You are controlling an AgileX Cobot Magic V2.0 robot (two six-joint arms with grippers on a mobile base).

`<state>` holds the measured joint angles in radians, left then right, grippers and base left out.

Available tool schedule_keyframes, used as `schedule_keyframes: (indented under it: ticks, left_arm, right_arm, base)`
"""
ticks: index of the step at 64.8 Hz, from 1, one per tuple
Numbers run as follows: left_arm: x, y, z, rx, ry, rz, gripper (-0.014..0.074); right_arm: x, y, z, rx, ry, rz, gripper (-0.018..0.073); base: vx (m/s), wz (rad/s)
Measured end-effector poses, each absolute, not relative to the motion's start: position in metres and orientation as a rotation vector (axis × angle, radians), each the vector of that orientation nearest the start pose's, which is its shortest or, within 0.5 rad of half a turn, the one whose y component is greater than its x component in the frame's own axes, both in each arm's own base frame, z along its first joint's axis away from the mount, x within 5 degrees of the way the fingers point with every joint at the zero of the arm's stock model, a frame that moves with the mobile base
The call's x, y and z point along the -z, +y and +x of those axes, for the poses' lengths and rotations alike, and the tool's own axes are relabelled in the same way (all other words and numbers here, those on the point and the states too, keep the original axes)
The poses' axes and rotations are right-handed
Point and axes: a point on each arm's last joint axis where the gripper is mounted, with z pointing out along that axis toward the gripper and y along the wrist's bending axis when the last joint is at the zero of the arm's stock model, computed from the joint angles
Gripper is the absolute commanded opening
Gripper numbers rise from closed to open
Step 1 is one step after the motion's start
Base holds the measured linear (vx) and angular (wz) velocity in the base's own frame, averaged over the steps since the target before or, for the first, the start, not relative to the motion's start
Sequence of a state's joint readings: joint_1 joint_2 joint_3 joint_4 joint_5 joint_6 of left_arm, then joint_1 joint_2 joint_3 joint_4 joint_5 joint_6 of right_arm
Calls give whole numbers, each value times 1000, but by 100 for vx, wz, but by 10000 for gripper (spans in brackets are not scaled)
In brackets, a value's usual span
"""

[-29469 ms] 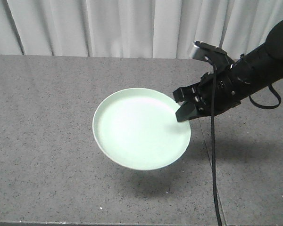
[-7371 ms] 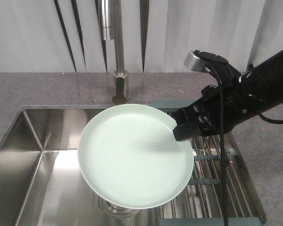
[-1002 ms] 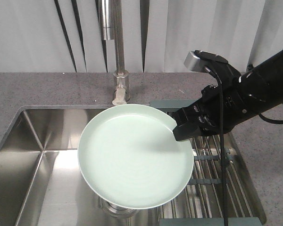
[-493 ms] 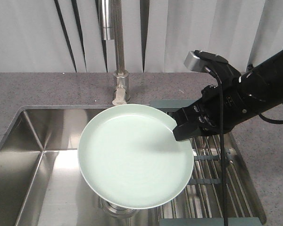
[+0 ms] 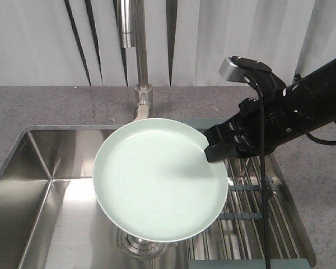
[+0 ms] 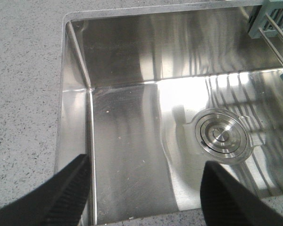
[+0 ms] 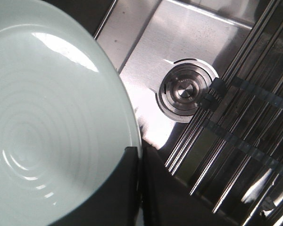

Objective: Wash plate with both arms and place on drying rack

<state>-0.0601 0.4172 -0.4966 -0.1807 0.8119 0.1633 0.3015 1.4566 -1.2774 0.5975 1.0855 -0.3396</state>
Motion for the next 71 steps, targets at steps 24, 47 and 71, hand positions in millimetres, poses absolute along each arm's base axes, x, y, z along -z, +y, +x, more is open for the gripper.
schedule_keyframes:
  ticks: [24,47,71]
  left_arm:
    - [-282,-16,73,157,2199,181,463]
    - [-282,-16,73,156,2198,181,463]
    - [-282,-16,73,156,2198,181,463]
  right_arm:
    - [-335,129,268,-720,2536,-719,-4]
    - [-332,146,259,-657,2507,-890,-4]
    - [-307,189,279,-682,2517,-943,-4]
  base:
    - [0,0]
    - [0,0]
    - [0,0]
